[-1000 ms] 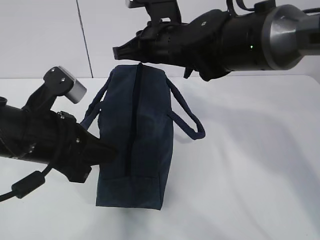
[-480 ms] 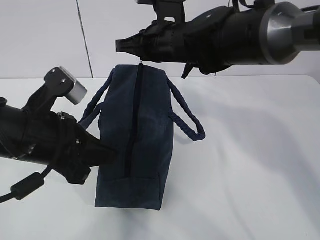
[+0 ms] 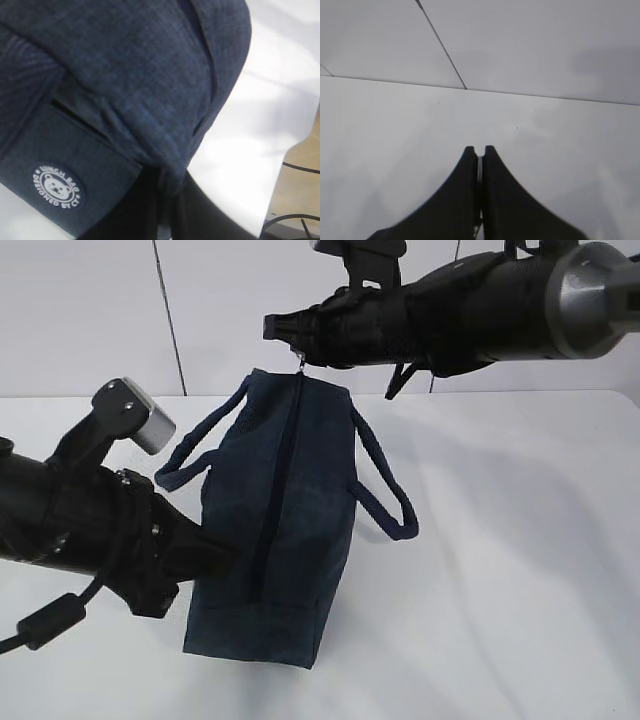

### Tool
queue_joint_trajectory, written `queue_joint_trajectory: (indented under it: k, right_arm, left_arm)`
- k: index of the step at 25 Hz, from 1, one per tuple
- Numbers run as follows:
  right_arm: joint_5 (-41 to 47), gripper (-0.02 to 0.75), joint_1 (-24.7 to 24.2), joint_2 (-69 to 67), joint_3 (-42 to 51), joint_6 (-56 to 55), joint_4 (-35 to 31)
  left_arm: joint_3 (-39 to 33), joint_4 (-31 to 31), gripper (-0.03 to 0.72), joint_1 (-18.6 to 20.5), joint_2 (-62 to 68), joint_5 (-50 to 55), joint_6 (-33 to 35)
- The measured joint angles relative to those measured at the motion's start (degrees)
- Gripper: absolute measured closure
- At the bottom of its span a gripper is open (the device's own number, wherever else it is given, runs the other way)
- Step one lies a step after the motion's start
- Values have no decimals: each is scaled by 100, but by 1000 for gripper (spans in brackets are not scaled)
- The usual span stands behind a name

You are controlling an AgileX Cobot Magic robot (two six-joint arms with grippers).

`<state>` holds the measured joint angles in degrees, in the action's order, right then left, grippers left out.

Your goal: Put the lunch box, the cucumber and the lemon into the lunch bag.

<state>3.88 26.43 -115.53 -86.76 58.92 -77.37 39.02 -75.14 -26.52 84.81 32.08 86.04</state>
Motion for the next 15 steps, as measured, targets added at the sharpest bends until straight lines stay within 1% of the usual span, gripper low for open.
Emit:
queue_joint_trajectory:
  k: [5, 7, 8, 10, 12, 14, 15]
  right_arm:
    - [256, 751, -27, -34, -3, 0, -10]
    - [297, 751, -27, -34, -3, 0, -10]
    - [310, 751, -27, -34, -3, 0, -10]
    - [327, 751, -27, -34, -11, 0, -10]
    - [327, 751, -31, -34, -37, 2, -10]
    - [327, 751, -53, -34, -47, 12, -10]
    - [327, 751, -53, -34, -47, 15, -10]
  left_arm:
    - [0, 68, 680, 0, 0, 226, -78]
    - [0, 95, 660, 0, 0, 271, -275]
    - [0, 119, 632, 0, 0, 298, -359]
    - [0, 203, 547, 0, -47, 411, -542]
    - [0, 351, 433, -13, -147, 553, -778]
    - [0, 509, 370, -24, -324, 648, -1133]
    - [0, 610, 356, -24, -437, 690, -1316]
